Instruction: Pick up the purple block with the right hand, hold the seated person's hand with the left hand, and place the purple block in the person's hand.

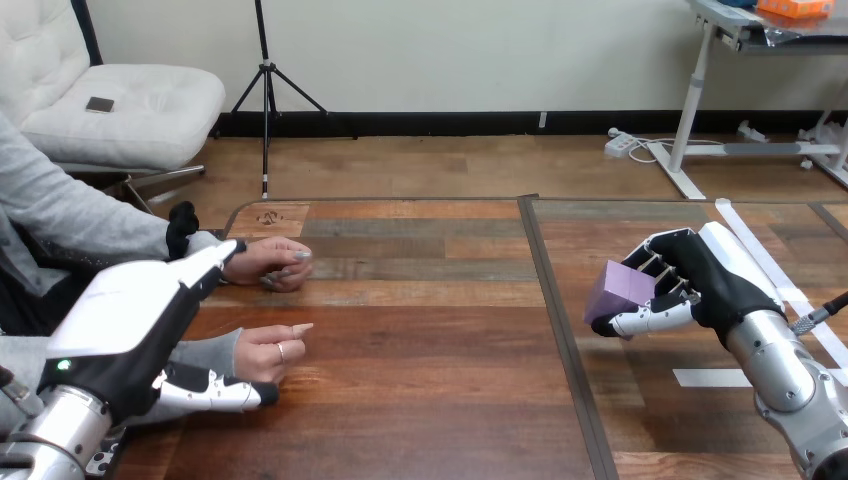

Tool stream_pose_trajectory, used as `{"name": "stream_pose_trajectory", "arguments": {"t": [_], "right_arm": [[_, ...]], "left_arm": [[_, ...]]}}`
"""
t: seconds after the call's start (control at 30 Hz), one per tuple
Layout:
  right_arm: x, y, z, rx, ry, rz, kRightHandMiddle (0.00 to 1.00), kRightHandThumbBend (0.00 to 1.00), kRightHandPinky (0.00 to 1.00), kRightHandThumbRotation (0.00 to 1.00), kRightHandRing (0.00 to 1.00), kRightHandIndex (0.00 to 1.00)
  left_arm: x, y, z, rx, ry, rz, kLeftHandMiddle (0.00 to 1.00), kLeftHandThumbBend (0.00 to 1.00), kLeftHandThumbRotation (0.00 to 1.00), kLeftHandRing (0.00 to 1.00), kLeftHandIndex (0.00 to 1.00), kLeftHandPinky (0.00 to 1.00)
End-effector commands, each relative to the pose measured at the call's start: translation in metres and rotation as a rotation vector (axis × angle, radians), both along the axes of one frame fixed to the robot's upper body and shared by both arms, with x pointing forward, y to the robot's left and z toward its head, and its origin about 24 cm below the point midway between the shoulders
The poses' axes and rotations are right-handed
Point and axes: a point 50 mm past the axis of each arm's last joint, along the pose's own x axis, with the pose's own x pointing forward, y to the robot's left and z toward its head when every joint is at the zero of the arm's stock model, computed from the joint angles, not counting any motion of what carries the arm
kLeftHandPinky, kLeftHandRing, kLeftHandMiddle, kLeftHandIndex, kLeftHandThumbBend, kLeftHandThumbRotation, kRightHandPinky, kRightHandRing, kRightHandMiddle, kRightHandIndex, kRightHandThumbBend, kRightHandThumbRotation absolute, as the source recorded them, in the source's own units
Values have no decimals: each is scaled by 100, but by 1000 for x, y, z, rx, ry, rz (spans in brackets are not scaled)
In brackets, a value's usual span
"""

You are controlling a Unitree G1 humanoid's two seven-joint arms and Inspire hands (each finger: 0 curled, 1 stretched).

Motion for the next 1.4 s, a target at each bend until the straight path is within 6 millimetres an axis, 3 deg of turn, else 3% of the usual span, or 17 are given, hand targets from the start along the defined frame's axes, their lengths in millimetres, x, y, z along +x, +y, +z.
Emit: {"name": "stream_pose_trajectory", "arguments": {"t": [0.0,1.37], "right_arm": [[22,2,37,-2,-123,19,44,84,38,0,41,46],[21,1,39,5,-136,22,44,83,38,0,41,46]], "left_arm": [[16,2,15,53,-60,-10,92,100,44,88,92,79],[33,15,-5,157,40,45,93,100,41,90,92,83]]}}
